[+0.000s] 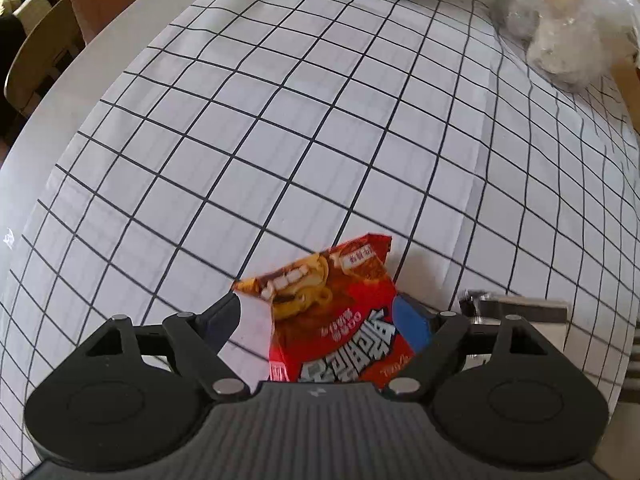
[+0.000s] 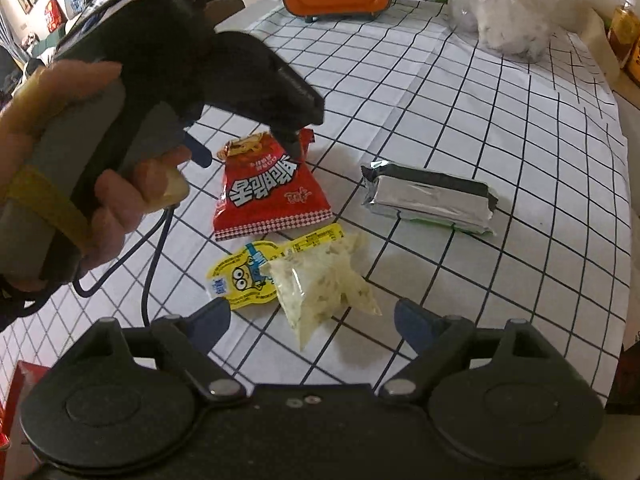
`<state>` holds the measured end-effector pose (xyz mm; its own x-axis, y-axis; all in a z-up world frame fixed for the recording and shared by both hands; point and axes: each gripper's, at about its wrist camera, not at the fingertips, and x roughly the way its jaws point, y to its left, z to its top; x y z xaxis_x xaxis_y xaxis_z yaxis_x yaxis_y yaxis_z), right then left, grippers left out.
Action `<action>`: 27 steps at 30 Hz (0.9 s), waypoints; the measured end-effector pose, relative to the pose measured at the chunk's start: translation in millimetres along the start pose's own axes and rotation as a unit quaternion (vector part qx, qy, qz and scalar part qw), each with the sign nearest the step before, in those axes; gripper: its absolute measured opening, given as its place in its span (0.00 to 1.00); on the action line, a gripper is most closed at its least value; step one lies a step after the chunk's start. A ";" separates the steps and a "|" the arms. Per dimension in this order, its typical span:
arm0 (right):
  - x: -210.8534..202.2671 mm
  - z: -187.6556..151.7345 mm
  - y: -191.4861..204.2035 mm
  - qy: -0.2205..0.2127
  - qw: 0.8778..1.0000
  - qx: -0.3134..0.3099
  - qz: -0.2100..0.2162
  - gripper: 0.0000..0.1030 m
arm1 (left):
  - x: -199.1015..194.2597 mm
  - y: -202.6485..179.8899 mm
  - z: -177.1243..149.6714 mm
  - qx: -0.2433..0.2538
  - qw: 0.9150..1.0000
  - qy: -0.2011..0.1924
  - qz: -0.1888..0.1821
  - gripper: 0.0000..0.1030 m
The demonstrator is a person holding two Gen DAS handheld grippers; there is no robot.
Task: Organize snacks
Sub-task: 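Grasp the red snack packet with the left tool while the right tool grasps the cream packet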
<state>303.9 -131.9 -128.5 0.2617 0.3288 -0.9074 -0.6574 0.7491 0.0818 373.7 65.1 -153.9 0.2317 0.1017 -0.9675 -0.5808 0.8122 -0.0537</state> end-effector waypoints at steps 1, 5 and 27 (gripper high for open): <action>3.0 1.0 -0.3 0.002 1.000 0.000 -0.002 0.86 | 1.6 -0.1 0.9 -0.004 1.000 -0.002 0.000 0.81; 18.4 3.2 -3.8 0.010 1.000 0.006 -0.006 0.86 | 9.9 -1.8 4.9 -0.015 1.000 0.002 -0.006 0.81; 41.6 -3.8 -7.0 -0.002 1.000 0.012 -0.008 0.49 | 18.8 -7.5 -4.7 0.051 0.999 -0.011 0.001 0.64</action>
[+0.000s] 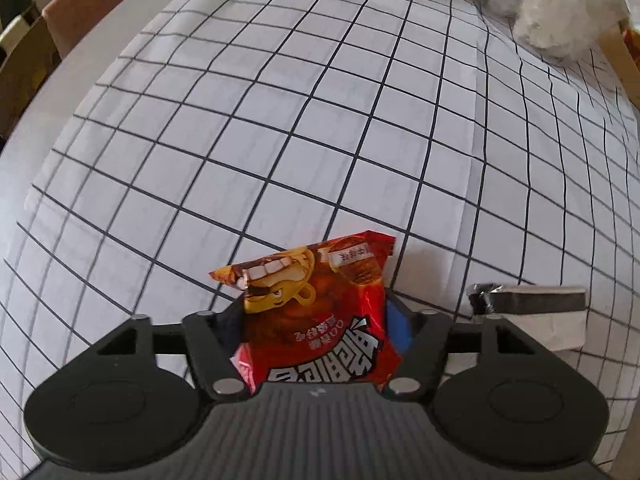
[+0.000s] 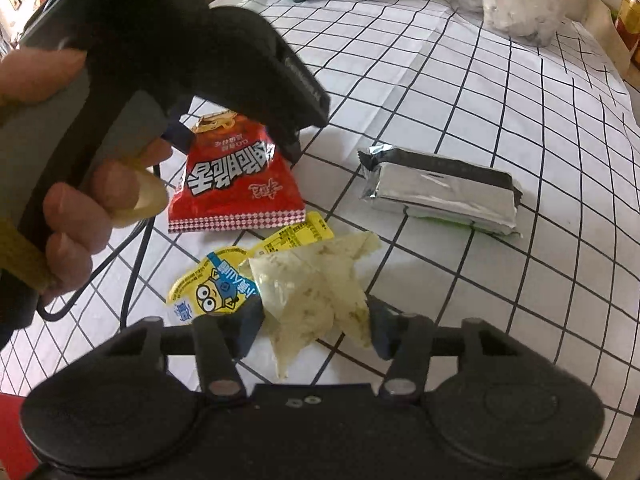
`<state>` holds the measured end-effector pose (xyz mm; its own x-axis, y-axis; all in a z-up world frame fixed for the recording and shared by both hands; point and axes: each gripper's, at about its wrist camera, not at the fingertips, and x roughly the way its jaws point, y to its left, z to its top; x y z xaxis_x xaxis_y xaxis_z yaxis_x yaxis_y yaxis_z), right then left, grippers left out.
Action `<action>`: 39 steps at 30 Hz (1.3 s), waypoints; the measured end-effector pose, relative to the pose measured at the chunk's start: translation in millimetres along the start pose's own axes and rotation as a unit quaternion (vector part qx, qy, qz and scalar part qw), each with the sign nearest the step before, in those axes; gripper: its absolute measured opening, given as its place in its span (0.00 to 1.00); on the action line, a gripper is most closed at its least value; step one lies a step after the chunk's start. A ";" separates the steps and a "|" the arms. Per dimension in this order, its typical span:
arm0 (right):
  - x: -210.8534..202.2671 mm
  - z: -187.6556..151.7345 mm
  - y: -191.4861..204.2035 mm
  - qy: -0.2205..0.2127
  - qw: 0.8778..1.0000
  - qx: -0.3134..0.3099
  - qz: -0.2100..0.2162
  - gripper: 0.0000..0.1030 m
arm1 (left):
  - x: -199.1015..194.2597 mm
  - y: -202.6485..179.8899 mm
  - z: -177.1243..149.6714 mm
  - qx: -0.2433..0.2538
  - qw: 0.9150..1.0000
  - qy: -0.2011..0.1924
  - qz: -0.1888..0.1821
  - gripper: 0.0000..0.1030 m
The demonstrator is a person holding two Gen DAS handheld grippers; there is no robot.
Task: Organize snacks
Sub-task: 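Grasp the red snack packet with the left tool while the right tool grasps the cream packet, then carry the red packet with the left tool while the right tool carries the cream packet over the box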
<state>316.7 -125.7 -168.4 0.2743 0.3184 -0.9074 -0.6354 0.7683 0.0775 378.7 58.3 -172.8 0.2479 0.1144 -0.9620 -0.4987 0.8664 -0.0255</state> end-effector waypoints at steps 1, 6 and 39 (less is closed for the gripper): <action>-0.5 -0.5 -0.8 -0.002 1.000 0.004 0.001 0.48 | -1.6 3.1 -1.4 0.003 1.000 0.000 -0.005 0.63; -4.3 -2.9 -2.6 -0.008 1.000 0.023 0.004 0.43 | -4.3 13.7 -3.3 0.005 1.000 -0.003 -0.014 0.62; -161.9 -35.5 19.7 -0.097 0.993 0.037 0.050 0.42 | -159.7 47.9 -60.7 0.057 0.994 -0.071 -0.066 0.61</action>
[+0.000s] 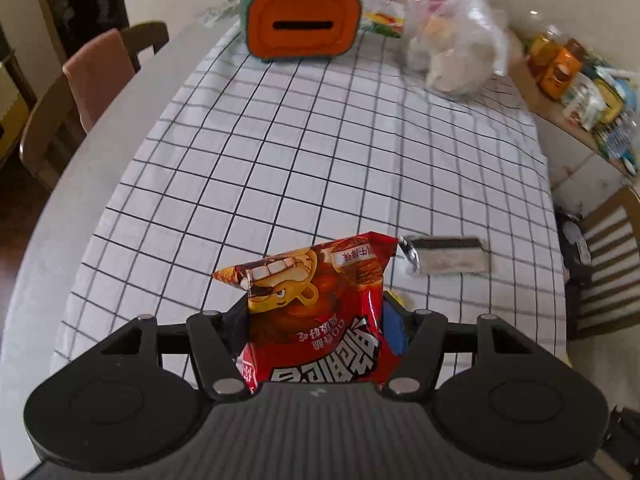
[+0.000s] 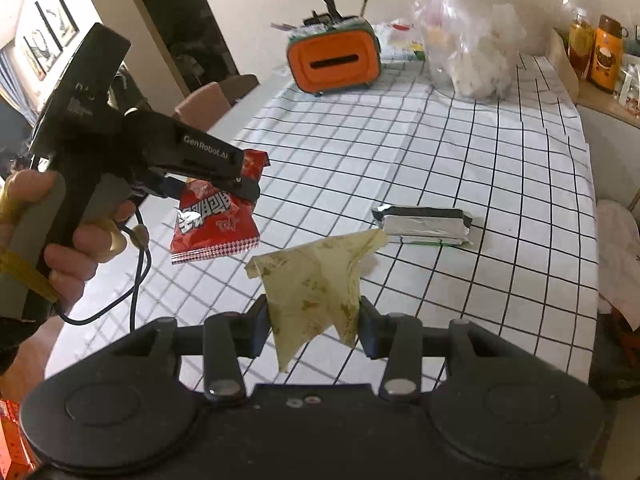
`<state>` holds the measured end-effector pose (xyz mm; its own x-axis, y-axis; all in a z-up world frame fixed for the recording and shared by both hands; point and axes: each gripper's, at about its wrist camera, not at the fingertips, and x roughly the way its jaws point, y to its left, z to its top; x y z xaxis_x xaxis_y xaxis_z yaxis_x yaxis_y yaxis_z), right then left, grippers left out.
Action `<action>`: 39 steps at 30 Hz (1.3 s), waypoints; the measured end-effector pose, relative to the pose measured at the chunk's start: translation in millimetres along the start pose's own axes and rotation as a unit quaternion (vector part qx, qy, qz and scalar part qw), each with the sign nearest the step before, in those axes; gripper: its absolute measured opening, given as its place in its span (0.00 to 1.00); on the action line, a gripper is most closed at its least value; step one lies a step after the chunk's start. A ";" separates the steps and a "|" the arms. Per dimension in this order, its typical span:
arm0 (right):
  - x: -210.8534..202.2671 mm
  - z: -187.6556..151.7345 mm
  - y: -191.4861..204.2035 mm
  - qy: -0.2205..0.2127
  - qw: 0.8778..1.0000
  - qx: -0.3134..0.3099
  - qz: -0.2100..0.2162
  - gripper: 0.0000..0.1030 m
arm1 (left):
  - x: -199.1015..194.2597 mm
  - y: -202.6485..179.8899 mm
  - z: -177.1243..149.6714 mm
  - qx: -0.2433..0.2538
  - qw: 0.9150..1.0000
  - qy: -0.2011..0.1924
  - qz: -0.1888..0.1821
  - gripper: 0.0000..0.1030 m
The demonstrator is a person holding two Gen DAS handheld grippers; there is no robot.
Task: Organize snacks
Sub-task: 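Carry the red packet with the left tool while the right tool carries the cream packet over the box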
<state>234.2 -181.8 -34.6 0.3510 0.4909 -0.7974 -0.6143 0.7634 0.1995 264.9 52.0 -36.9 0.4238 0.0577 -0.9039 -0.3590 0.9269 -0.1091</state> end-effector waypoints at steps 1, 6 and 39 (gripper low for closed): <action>-5.8 -1.9 1.9 0.000 1.000 -0.002 0.001 0.42 | -6.7 -1.8 -5.1 0.009 1.000 -0.001 0.001 0.61; -31.3 -16.7 10.5 0.004 1.000 -0.005 0.014 0.42 | -38.6 -11.3 -34.8 0.053 0.999 -0.003 0.003 0.61; -53.7 -148.8 42.4 0.075 0.996 -0.031 0.036 0.42 | -85.0 -36.0 -222.7 0.193 0.981 0.034 0.004 0.62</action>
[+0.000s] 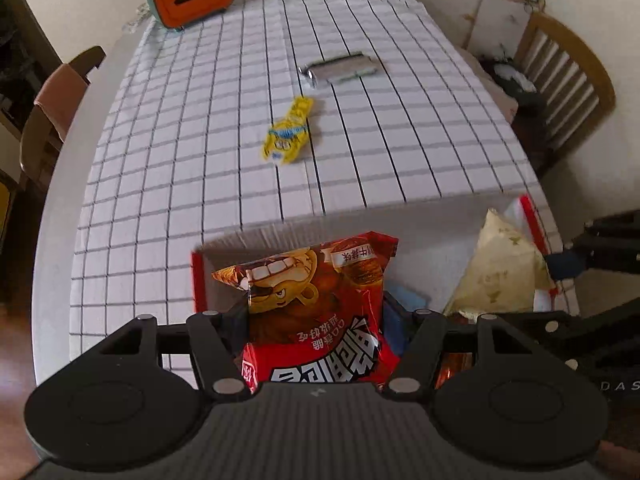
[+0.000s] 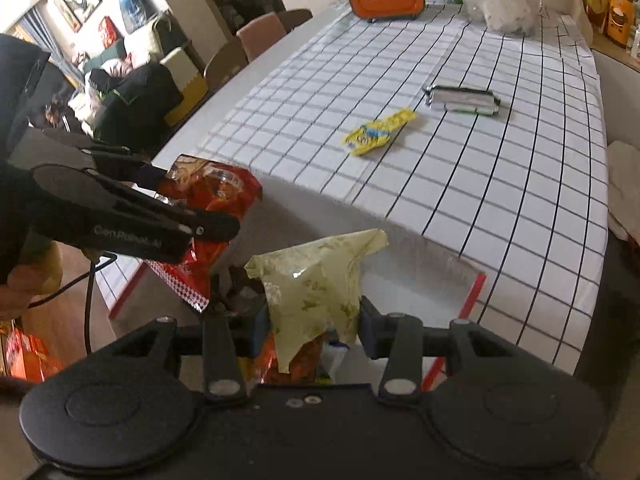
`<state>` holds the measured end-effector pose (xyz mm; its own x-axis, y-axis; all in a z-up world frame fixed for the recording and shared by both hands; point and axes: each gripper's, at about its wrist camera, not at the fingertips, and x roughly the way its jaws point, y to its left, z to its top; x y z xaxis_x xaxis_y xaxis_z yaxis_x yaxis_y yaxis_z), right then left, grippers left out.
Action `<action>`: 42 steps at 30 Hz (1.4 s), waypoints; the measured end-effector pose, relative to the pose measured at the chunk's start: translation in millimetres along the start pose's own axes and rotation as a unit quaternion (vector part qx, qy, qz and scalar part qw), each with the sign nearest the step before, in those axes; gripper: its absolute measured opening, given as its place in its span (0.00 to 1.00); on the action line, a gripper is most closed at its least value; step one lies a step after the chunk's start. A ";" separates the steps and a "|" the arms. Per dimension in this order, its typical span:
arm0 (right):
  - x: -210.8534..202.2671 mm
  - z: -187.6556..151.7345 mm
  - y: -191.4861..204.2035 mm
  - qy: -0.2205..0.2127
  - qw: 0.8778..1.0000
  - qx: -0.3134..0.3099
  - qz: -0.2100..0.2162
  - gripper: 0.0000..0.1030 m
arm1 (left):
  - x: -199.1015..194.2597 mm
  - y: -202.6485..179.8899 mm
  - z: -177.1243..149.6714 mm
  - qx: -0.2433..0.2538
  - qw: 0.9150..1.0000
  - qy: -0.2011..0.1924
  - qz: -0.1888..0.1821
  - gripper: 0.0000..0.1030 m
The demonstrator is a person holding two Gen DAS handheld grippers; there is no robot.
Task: Organize snacks
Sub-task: 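Carry the red packet with the left tool while the right tool carries the cream packet over the box, then lower both packets into the white box and open both tools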
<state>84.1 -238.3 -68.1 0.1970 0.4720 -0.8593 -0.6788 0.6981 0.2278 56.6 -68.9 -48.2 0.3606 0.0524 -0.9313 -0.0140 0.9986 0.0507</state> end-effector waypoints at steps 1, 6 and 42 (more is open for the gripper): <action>2.1 -2.0 0.7 0.004 1.000 -0.001 -0.005 0.42 | 3.6 -1.2 -2.9 0.001 1.000 0.006 -0.001 0.62; 13.7 -6.8 0.7 0.014 0.999 -0.004 -0.028 0.42 | 19.6 -7.6 -12.6 0.008 1.000 0.026 0.003 0.62; 51.5 13.8 2.2 0.050 0.995 0.005 -0.081 0.46 | 57.0 -9.4 2.5 -0.018 0.994 0.110 0.015 0.63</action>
<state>102.5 -205.0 -105.5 0.2311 0.2974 -0.9264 -0.6373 0.7657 0.0869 79.6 -75.3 -100.9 0.1473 0.0777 -0.9860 -0.0568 0.9959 0.0700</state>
